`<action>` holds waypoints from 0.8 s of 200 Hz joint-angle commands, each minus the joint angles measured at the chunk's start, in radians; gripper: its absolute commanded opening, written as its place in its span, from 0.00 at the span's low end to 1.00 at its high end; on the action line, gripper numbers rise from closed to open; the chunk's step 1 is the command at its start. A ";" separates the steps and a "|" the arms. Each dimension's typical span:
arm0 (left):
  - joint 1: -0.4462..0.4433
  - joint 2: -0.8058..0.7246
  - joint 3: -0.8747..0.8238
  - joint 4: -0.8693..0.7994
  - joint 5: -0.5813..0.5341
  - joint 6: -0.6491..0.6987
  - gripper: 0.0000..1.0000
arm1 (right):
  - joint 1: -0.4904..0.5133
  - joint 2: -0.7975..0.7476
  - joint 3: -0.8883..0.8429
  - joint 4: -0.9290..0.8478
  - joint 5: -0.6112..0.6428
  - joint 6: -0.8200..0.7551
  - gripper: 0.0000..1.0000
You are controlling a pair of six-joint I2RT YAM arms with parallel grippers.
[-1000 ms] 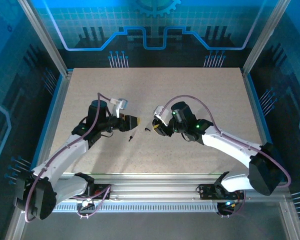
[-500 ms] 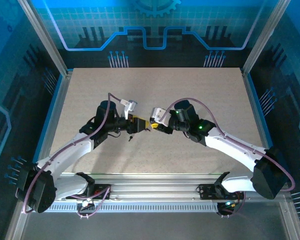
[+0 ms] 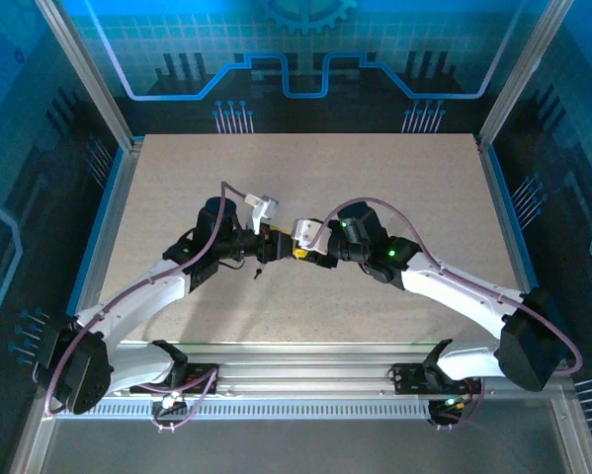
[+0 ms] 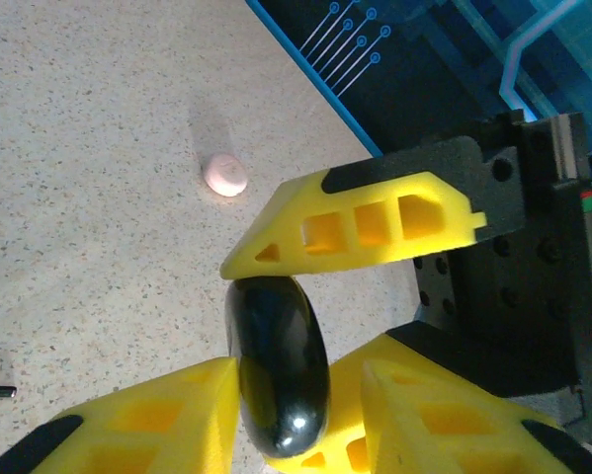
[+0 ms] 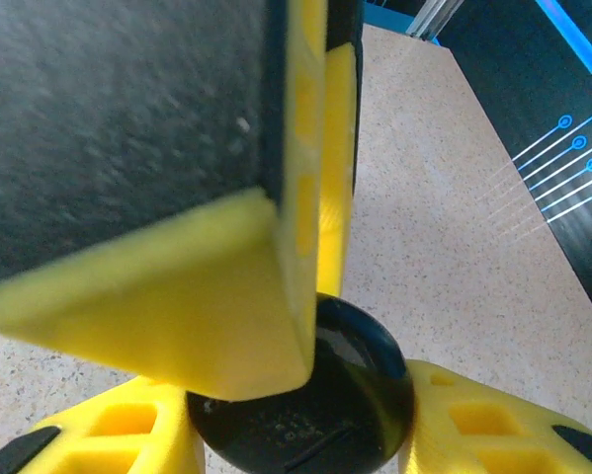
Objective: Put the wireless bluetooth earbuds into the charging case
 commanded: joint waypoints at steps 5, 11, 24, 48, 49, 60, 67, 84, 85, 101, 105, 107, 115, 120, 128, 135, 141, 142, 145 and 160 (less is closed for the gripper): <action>-0.016 0.000 0.039 -0.015 -0.018 0.013 0.36 | 0.029 0.005 0.045 0.008 0.011 -0.019 0.39; -0.016 0.000 0.041 -0.019 -0.020 0.013 0.36 | 0.033 0.005 0.046 0.008 0.013 -0.022 0.39; -0.017 0.000 0.042 -0.027 -0.026 0.012 0.36 | 0.037 0.004 0.046 0.011 0.021 -0.024 0.39; -0.017 0.001 0.050 -0.045 -0.031 0.013 0.33 | 0.043 -0.001 0.049 0.017 0.025 -0.025 0.39; -0.017 0.001 0.050 -0.045 -0.031 0.012 0.32 | 0.043 -0.001 0.049 0.017 0.026 -0.026 0.39; -0.017 -0.002 0.050 -0.046 -0.031 0.014 0.28 | 0.046 -0.001 0.051 0.017 0.029 -0.027 0.39; -0.017 -0.005 0.051 -0.049 -0.033 0.016 0.25 | 0.049 -0.001 0.051 0.018 0.030 -0.028 0.39; -0.017 -0.014 0.055 -0.071 -0.055 0.030 0.17 | 0.048 -0.002 0.050 0.022 0.037 -0.022 0.40; -0.017 -0.014 0.055 -0.074 -0.057 0.032 0.17 | 0.049 -0.003 0.051 0.022 0.038 -0.021 0.41; -0.017 -0.030 0.055 -0.100 -0.077 0.072 0.16 | 0.048 -0.008 0.048 0.018 0.045 -0.002 0.53; -0.016 -0.035 0.054 -0.103 -0.083 0.081 0.16 | 0.047 -0.012 0.047 0.016 0.047 0.004 0.55; -0.017 -0.038 0.052 -0.103 -0.085 0.087 0.16 | 0.046 -0.014 0.047 0.014 0.046 0.008 0.56; -0.016 -0.047 0.049 -0.113 -0.101 0.107 0.15 | 0.042 -0.026 0.042 0.003 0.038 0.019 0.59; -0.015 -0.051 0.049 -0.118 -0.106 0.124 0.15 | 0.039 -0.038 0.036 -0.007 0.033 0.029 0.59; -0.014 -0.054 0.051 -0.130 -0.107 0.151 0.14 | 0.027 -0.064 0.026 -0.023 0.011 0.043 0.60; -0.012 -0.057 0.056 -0.143 -0.104 0.172 0.14 | 0.012 -0.087 0.014 -0.037 -0.019 0.054 0.60; -0.013 -0.055 0.062 -0.157 -0.102 0.187 0.14 | -0.004 -0.113 0.004 -0.053 -0.051 0.065 0.60; -0.013 -0.055 0.064 -0.159 -0.102 0.190 0.14 | -0.007 -0.117 0.003 -0.056 -0.054 0.067 0.60; -0.012 -0.053 0.068 -0.166 -0.098 0.200 0.14 | -0.018 -0.129 0.000 -0.065 -0.076 0.073 0.60; -0.011 -0.047 0.094 -0.206 -0.058 0.244 0.13 | -0.082 -0.178 -0.009 -0.124 -0.201 0.099 0.60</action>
